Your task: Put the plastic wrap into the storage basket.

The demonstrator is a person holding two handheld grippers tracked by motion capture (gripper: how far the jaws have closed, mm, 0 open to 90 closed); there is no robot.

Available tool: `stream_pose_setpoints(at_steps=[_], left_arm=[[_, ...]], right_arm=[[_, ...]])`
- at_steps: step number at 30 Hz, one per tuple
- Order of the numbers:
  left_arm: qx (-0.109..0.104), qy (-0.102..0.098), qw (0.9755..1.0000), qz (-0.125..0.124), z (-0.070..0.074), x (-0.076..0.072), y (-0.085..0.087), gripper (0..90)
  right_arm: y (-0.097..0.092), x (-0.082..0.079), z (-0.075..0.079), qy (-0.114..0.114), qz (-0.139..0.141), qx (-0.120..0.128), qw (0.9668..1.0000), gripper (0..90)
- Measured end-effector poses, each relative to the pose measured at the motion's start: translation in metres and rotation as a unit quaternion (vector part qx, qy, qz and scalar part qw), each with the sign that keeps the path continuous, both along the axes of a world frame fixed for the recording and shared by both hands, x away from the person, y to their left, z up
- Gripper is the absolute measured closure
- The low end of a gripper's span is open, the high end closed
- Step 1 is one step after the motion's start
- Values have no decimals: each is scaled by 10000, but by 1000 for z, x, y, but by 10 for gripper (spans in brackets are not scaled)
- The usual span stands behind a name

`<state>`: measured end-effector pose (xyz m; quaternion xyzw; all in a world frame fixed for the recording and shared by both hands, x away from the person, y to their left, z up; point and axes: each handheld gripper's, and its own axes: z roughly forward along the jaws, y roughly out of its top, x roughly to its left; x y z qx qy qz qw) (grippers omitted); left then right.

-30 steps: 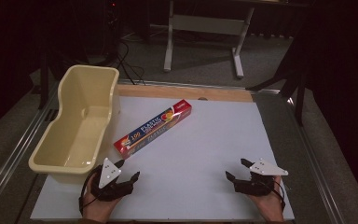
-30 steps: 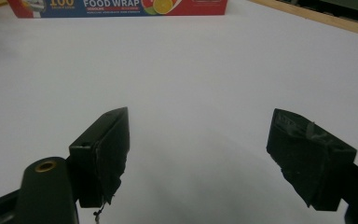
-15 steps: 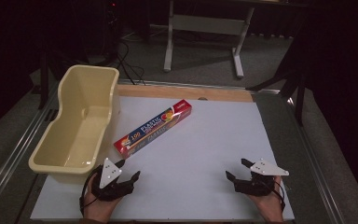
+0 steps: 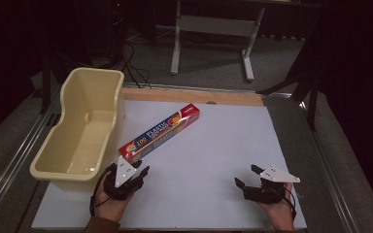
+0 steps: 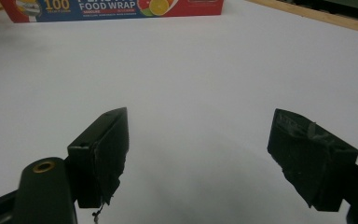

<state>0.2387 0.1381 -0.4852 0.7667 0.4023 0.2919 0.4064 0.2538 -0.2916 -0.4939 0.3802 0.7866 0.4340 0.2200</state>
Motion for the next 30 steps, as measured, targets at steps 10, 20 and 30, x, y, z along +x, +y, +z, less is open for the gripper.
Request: stream_pose_setpoints(at_steps=[10, 20, 30], left_arm=[[177, 152, 9973, 699, 2, 49, 0, 900], [531, 287, 9869, 1493, -6, 89, -2, 900], [570, 476, 9763, 2032, -11, 116, -4, 900]], right_arm=[[0, 1, 0, 4, 0, 4, 10000, 200], [2, 2, -1, 29, 39, -13, 10000, 202], [3, 2, -1, 34, 81, -18, 10000, 208]])
